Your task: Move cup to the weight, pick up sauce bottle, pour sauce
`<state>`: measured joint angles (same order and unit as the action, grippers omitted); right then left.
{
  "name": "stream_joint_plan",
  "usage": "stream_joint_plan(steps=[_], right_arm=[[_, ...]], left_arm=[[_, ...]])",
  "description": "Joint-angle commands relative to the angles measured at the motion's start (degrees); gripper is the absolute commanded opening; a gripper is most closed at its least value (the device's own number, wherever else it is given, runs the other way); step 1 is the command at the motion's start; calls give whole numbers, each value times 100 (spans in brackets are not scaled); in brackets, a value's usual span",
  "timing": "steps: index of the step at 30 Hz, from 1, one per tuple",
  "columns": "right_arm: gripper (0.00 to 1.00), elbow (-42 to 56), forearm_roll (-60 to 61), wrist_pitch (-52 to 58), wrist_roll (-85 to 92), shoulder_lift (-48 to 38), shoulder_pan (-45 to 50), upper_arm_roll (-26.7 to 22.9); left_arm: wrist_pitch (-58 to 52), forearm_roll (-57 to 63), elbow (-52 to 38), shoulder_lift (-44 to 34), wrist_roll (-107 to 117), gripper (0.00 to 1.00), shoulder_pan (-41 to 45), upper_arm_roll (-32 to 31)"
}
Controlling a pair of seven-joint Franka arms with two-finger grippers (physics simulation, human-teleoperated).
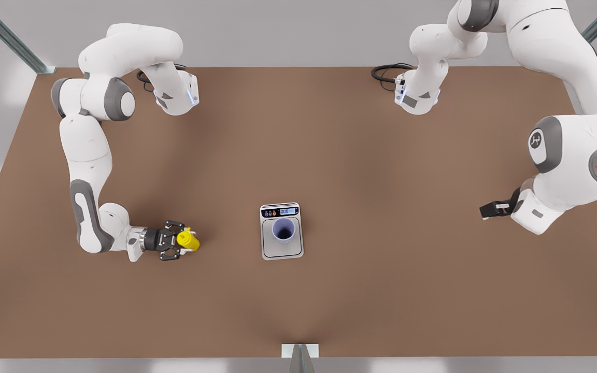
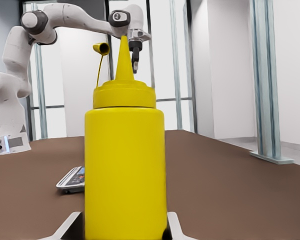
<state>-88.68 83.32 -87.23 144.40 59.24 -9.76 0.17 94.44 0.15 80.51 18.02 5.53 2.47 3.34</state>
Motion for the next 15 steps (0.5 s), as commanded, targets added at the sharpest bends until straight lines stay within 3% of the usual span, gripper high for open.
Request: stream_joint_plan(steps=[1, 4, 6, 15], right_arm=[[77, 0, 0, 4, 0, 0, 0, 0], [79, -9, 0, 48, 0, -9, -18, 0], [100, -9, -9, 74, 0, -9, -35, -9], [100, -53, -79, 268, -35, -27, -184, -26]], left_arm=[[4, 11, 0, 0, 10, 100, 8, 0], [13, 11, 0, 0, 18, 100, -1, -9], [30, 20, 0, 0, 10, 100, -10, 0], [30, 20, 0, 0, 10, 100, -10, 0]])
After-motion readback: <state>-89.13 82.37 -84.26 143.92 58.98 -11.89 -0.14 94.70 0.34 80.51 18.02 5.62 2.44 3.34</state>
